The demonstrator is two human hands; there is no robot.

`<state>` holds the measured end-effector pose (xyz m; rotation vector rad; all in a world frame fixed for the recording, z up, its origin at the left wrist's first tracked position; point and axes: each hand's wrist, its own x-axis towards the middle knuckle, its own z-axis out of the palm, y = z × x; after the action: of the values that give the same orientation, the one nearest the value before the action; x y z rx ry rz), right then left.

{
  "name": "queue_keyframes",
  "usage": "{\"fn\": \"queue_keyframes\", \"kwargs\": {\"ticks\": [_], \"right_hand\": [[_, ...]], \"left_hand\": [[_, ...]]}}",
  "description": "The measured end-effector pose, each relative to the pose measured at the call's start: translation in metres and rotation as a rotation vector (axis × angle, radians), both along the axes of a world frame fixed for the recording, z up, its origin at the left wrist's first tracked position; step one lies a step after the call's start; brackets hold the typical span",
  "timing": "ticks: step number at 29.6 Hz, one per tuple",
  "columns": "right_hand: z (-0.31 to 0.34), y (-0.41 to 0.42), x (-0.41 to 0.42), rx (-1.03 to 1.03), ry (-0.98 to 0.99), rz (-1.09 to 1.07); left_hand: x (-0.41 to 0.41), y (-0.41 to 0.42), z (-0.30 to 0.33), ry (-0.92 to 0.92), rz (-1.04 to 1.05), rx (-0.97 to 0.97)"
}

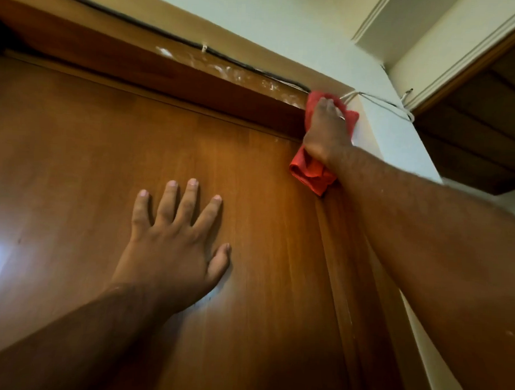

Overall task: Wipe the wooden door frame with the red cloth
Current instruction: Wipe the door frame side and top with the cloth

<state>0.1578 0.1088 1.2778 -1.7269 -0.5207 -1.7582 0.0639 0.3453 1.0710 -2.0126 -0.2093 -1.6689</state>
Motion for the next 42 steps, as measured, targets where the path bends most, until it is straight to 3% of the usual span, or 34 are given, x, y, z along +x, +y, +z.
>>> {"fn": "queue_keyframes", "kwargs": {"ticks": [4, 7, 13, 16, 19, 25, 28, 30, 33, 37, 39, 42], "right_hand": [[-0.002, 0.071, -0.037, -0.217, -0.258, 0.098], [-0.003, 0.082, -0.044, -0.377, -0.323, 0.029], [-0.005, -0.008, -0.003, -0.027, 0.009, -0.117], [0.014, 0.017, -0.025, -0.020, 0.066, -0.114], [0.018, 0.069, -0.058, -0.064, -0.022, -0.063], [0.009, 0.168, -0.133, -0.498, -0.221, 0.035], [0.009, 0.164, -0.132, -0.581, -0.238, 0.012], [0.007, 0.147, -0.118, -0.549, -0.247, 0.019], [0.010, 0.114, -0.088, -0.260, -0.186, -0.028], [0.011, 0.095, -0.076, -0.017, -0.029, -0.091], [0.015, 0.120, -0.095, -0.023, -0.094, -0.097], [0.015, 0.191, -0.140, -0.207, -0.277, -0.071]], "left_hand": [[-0.003, 0.001, 0.002, -0.002, 0.018, -0.007], [-0.004, 0.003, -0.001, 0.009, 0.016, -0.013], [-0.001, 0.002, -0.001, 0.028, -0.009, -0.011], [-0.003, 0.000, 0.001, 0.043, -0.021, -0.024], [-0.004, -0.003, 0.001, 0.059, -0.046, -0.042], [-0.036, 0.023, 0.004, 0.071, -0.175, -0.058], [-0.075, 0.063, 0.010, -0.132, -0.149, -0.083], [-0.101, 0.094, 0.015, -0.200, -0.093, -0.147], [-0.120, 0.128, 0.011, -0.165, 0.003, -0.259], [-0.116, 0.143, 0.009, -0.196, 0.006, -0.241], [-0.115, 0.147, 0.011, -0.212, 0.005, -0.218], [-0.115, 0.154, 0.011, -0.212, -0.014, -0.196]]}}
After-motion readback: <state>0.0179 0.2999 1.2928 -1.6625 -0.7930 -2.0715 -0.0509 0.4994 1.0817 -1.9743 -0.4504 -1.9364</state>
